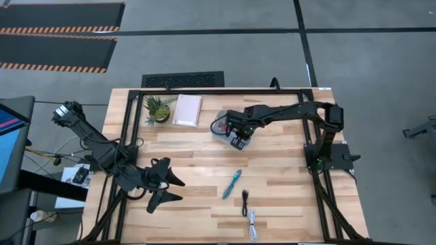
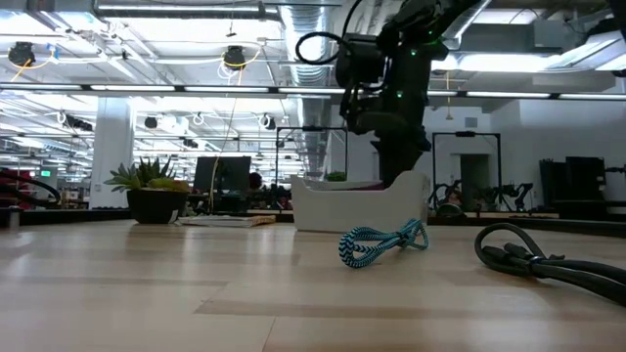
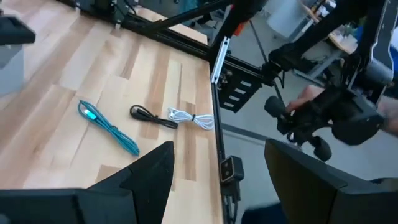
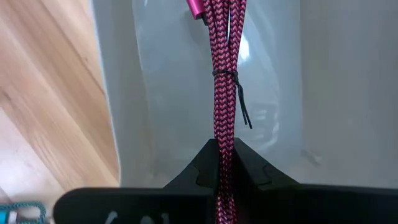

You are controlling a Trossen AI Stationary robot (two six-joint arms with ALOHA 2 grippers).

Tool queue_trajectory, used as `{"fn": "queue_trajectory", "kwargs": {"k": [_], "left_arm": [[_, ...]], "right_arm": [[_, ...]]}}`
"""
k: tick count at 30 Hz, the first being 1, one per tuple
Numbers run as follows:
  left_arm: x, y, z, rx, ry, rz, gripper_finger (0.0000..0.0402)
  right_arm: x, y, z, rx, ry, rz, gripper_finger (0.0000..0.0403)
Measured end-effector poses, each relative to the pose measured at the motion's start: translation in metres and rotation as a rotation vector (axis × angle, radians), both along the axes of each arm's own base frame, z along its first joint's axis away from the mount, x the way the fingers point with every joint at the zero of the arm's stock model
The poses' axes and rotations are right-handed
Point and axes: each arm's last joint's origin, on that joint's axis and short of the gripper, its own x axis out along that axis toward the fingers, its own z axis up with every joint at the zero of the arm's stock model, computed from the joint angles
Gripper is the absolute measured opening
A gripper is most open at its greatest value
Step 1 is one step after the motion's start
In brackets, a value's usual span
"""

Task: Pick and place USB-C Cables
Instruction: Put the pink charger cable into the gray bin

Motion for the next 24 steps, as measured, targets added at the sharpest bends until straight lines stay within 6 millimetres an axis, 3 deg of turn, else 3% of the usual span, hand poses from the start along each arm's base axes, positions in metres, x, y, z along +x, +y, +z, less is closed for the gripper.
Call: {"fn": "queue_trajectory", "kwargs": {"k": [13,24], "left_arm": [[0.002,0.007,0.003,0.314,-0.113,0.146,0.024],[0.011,0.019,0.004,0.42,-0.12,0.171,0.024]], "right_arm": [[-0.004,-0.015,0.0,0.023,-0.011,-0.151,0.004],[-0.003,-0.015,-0.004,0.013,-0.003,-0.174,0.0089]]}}
